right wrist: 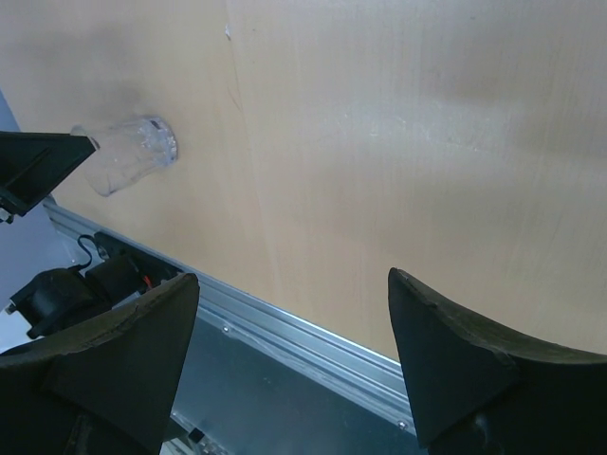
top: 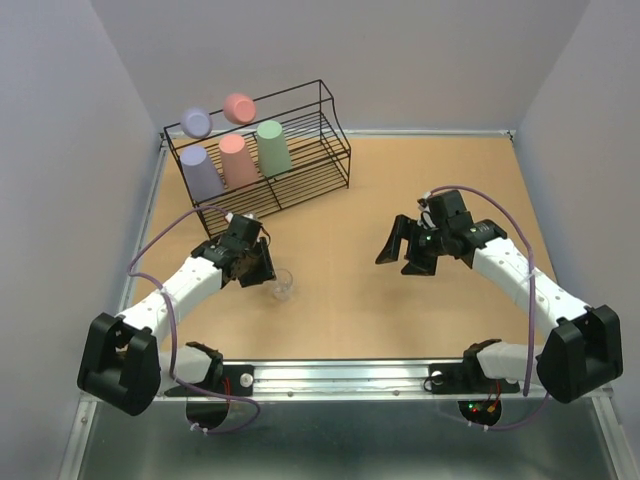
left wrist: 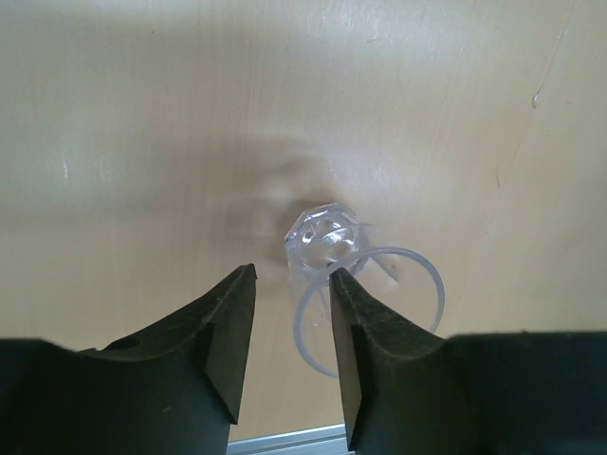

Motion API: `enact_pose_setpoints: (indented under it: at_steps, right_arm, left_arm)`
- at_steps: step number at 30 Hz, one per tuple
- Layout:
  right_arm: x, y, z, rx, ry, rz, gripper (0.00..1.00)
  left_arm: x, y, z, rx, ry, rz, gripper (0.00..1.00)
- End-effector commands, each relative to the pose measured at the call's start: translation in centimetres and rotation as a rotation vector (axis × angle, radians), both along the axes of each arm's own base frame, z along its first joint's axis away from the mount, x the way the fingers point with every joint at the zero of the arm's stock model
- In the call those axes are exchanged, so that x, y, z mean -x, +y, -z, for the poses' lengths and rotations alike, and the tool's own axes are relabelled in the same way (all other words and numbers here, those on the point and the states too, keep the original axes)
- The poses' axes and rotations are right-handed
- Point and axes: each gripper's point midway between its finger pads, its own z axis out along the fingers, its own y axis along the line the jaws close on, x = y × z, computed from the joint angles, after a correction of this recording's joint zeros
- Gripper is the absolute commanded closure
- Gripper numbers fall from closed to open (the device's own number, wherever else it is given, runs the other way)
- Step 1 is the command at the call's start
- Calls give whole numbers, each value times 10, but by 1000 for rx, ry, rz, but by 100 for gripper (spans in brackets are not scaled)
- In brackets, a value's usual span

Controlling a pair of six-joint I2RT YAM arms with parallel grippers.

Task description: Load the cups into the dish rack

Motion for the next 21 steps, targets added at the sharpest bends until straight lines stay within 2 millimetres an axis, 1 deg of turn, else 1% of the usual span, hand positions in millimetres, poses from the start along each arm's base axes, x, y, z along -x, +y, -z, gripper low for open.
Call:
enact_pose_setpoints:
  at_steps: [1, 2, 3, 6, 10, 14, 17, 18, 19, 20, 21]
  right_arm:
    - [-11, 7, -10, -25, -48, -15, 14]
    - [-11, 7, -9, -22, -44, -14, 14]
    - [-11, 7, -9, -23, -43, -13, 14]
    - [-12, 7, -10, -23, -43, -10, 15]
    - [-12, 6, -10, -22, -43, -1, 15]
    - [-12, 9, -14, -42, -38, 3, 15]
    - [-16, 14, -24, -71, -61, -2, 12]
    - [-17, 15, -26, -79, -71, 0, 8]
    - [-21, 17, -33, -99, -97, 10, 0]
    - [-23, 18, -36, -113, -110, 16, 0]
    - [-25, 19, -38, -125, -120, 24, 0]
  left_arm:
    - [-2, -6, 9, -4, 0, 33, 59]
    - [-2, -7, 12, -9, 8, 40, 66]
    - [-1, -7, 13, -10, 9, 41, 77]
    - [-1, -10, 11, -3, 4, 53, 100]
    - [0, -12, 6, 8, 1, 65, 100]
    - [-6, -17, -13, 39, -46, 73, 100]
    - [-14, -33, -37, 114, -101, 112, 100]
    - [-21, -39, -51, 144, -137, 121, 100]
    - [-25, -46, -62, 176, -163, 134, 100]
    - [-28, -49, -70, 193, -184, 141, 100]
    - [-34, -53, -85, 212, -222, 149, 100]
